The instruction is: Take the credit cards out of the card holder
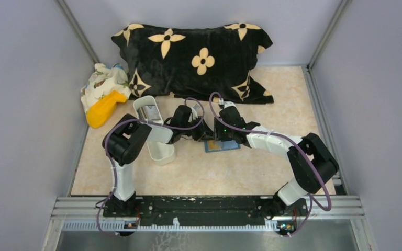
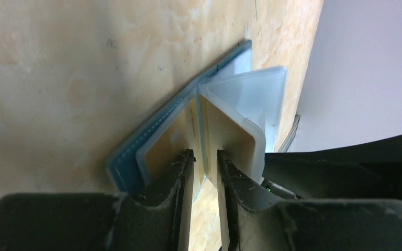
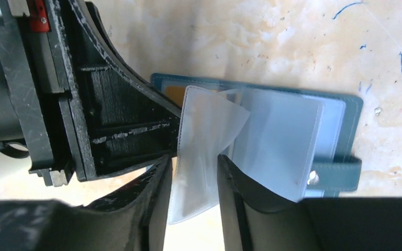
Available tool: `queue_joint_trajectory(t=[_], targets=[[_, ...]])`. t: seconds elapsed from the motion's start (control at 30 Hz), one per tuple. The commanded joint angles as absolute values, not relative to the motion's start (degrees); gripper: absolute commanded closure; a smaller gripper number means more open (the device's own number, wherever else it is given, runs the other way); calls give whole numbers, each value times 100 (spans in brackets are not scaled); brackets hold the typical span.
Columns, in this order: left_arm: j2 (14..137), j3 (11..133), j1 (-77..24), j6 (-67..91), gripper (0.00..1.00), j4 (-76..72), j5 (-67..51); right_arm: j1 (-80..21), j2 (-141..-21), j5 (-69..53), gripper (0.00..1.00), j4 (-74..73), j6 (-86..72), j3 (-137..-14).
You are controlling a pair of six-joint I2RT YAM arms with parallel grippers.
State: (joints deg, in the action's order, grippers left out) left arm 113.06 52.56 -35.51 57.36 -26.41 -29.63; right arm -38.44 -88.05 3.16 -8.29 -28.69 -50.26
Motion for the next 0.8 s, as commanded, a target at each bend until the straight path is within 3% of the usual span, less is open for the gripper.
queue_joint_trajectory(t=[0.0, 0.13, 0.47, 0.67, 0.77], targets=[[11530, 5563, -3586, 5597, 71, -2395, -2890, -3808, -8421, 265, 50, -534, -2769, -4960], [11586, 5562, -3588, 5595, 71, -2397, -2875, -3804, -8090, 532, 38, -555, -2742, -4861], [11645, 5638, -3602, 5577, 71, -2365, -2861, -3793, -7458, 920, 41, -492, -2693, -4615], [11604, 5597, -3612, 5577, 71, -2372, -2896, -3767, -7829, 1049, 96, -431, -2867, -4555], [11561, 5541, -3612, 5576, 71, -2390, -2881, -3764, -8101, 1058, 100, -429, -2901, -4587]])
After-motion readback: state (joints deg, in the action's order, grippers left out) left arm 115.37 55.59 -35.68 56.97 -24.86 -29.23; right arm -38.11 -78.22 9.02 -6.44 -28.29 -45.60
